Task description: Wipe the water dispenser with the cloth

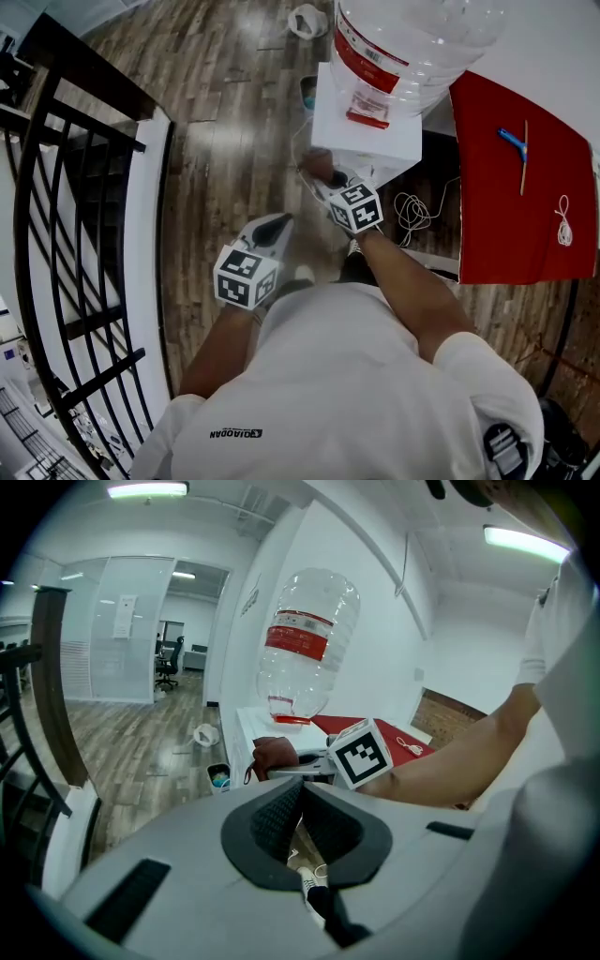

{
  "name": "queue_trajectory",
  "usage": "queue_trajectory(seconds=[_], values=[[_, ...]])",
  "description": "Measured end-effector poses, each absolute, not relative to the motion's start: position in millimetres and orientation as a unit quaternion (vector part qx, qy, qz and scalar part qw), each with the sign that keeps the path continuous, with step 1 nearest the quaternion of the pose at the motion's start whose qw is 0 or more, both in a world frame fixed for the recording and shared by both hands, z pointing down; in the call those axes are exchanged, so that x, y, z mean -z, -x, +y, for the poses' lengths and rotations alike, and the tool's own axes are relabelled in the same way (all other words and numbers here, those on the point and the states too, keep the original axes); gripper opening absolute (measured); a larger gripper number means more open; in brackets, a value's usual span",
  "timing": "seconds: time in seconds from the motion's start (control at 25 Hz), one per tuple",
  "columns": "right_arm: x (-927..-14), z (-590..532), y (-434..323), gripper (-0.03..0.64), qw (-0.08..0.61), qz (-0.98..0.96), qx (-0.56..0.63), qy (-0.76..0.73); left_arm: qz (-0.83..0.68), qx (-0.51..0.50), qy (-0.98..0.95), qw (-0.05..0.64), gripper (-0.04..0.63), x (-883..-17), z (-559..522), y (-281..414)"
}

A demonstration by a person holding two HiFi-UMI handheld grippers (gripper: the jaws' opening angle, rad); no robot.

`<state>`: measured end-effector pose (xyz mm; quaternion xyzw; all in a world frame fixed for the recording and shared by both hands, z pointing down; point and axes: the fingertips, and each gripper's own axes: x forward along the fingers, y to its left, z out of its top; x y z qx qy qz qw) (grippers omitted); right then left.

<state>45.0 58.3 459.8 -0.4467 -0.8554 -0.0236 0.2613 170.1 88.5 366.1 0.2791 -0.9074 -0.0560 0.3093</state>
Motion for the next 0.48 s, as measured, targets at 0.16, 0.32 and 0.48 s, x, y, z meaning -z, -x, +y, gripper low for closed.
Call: queue_trajectory(seconds=[0.16,0.32,0.48], values=[[-473.7,48.7,-35.3,0.055,0.271,-0.861,0.023,0.429,-0.908,0.05,-0.271,0.316,-0.011,-366.6,94.5,-170.6],[-479.7,30.3,-32.9,0.055,0.275,-0.867,0.024,0.415,-0.906,0.049,-0.271,0.321,-0.011,-371.1,90.6,-164.9],[-484.2,-0.2,-29.5,0.055,0.278,-0.877,0.026,0.391,-0.901,0.048,-0.29,0.32,-0.011,-370.1,73.9,-155.4]])
